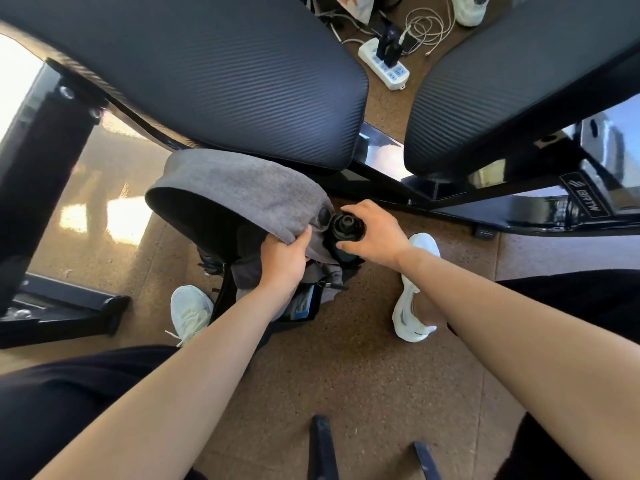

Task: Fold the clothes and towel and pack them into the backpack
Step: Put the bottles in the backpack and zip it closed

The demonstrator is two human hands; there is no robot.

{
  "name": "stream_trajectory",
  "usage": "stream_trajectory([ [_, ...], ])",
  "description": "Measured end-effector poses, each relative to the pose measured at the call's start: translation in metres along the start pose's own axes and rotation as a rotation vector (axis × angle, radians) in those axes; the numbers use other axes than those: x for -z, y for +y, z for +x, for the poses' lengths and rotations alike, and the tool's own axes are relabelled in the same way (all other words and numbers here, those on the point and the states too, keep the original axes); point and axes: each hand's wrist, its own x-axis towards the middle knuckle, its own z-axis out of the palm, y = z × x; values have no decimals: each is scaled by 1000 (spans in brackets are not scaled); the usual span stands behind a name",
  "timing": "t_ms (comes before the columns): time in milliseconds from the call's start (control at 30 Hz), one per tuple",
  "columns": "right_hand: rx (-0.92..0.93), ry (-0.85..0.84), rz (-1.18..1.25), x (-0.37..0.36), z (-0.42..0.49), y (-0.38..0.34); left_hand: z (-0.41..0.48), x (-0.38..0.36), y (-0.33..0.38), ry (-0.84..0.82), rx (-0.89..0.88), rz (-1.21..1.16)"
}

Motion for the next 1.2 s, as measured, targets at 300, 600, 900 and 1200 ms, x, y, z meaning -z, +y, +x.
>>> stream_trajectory([
  [300, 152, -287, -277, 14, 18, -17, 4, -11, 0, 9, -27, 7],
  [600, 108, -287, -353, 10, 18, -13, 9, -11, -8, 16, -33, -11],
  [900, 236, -399, -617, 32, 30, -17, 9, -13, 0, 6, -89, 36],
  [1200, 206, -383, -627, 27, 34, -27, 5, -14, 0, -28, -68, 18],
])
